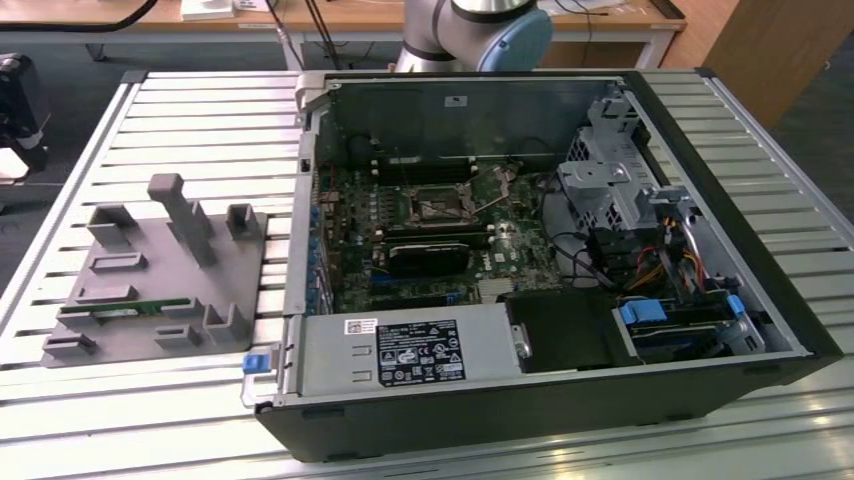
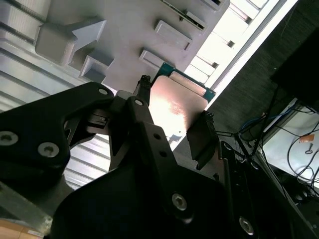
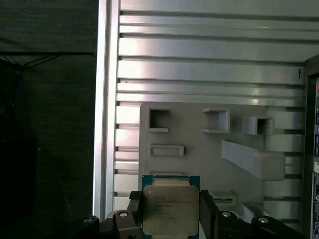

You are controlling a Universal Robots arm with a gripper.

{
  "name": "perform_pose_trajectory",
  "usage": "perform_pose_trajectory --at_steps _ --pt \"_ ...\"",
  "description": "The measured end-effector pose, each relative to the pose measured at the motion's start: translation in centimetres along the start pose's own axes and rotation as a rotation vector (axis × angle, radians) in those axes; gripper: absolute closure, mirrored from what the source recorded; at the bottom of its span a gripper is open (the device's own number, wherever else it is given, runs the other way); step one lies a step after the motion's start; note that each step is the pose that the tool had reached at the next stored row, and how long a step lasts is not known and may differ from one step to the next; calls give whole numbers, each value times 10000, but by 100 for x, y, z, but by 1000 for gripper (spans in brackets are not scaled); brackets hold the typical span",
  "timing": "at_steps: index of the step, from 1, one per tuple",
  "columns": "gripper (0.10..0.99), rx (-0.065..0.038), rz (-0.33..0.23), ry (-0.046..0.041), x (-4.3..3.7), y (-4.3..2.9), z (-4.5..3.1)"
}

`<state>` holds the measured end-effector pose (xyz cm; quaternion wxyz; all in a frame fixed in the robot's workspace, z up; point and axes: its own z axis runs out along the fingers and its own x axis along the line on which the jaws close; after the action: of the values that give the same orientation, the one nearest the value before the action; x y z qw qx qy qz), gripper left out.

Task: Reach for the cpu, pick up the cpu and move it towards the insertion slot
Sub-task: 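Pick up the cpu and move it towards the insertion slot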

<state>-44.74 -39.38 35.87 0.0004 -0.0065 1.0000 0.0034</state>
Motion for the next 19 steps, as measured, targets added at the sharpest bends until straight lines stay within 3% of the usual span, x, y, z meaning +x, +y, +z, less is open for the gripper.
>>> perform_pose_trajectory --at_steps 10,11,19 --pt "545 7 0 1 0 3 -138" --pt "545 20 1 0 0 5 -192" --pt "545 82 0 2 0 9 -376"
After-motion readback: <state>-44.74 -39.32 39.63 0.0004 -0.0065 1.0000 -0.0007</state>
